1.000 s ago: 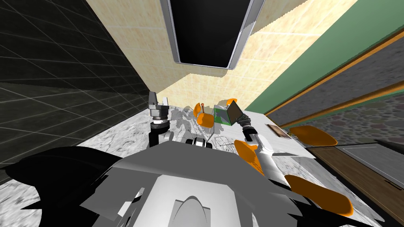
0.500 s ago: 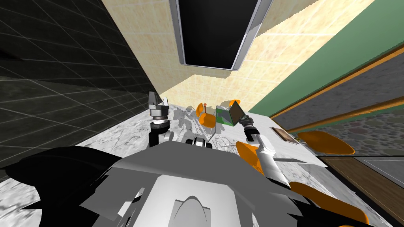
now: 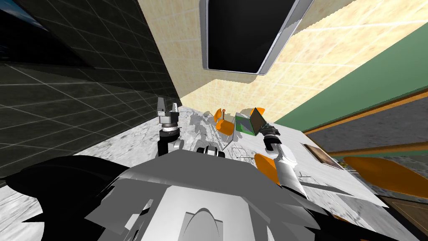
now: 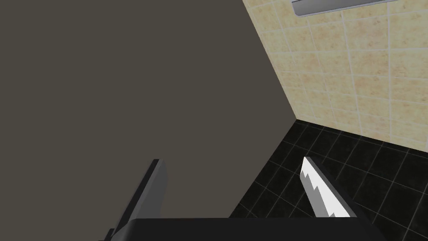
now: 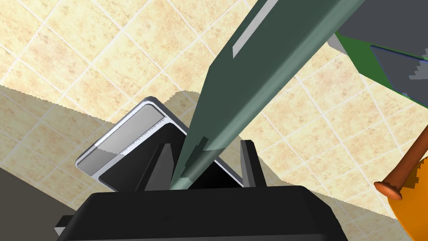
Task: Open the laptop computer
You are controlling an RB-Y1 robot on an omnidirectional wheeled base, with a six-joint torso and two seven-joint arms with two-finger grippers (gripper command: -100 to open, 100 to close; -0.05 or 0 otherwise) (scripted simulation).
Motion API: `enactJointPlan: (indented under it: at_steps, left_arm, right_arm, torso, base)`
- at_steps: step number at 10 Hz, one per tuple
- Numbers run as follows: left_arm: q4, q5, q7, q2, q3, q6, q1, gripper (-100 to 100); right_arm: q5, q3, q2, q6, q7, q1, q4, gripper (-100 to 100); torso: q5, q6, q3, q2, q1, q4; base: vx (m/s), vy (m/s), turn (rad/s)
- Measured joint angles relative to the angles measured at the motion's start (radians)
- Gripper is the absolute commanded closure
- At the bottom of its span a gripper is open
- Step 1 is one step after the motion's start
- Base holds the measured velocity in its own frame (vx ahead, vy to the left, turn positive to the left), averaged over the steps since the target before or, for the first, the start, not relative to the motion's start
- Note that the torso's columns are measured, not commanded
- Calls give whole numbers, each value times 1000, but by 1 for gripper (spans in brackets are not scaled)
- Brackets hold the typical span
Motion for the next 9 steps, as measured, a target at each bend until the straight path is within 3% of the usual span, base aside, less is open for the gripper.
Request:
enactJointPlan:
  at_steps: [6, 7, 8, 9]
  left_arm:
    - [0, 0, 0, 0, 0, 0, 0, 0]
    - [0, 0, 0, 0, 0, 0, 0, 0]
    - [0, 0, 0, 0, 0, 0, 0, 0]
    - [0, 0, 0, 0, 0, 0, 0, 0]
  right_arm:
    - [87, -154, 22, -10, 106, -31, 112, 100]
    - [100, -184, 33, -20, 131, -50, 140, 100]
    - [123, -242, 56, -46, 181, -76, 185, 100]
    - [148, -266, 57, -34, 198, -63, 188, 100]
  torso:
    - [0, -3, -1, -1, 3, -1]
    - [0, 0, -1, -2, 2, -1]
    - [-2, -4, -3, -5, 1, -3]
    - [-2, -4, -3, -4, 2, -3]
  base:
    - [-100, 32, 265]
    - [-94, 48, 343]
    - [-142, 71, 452]
    - [-137, 70, 270]
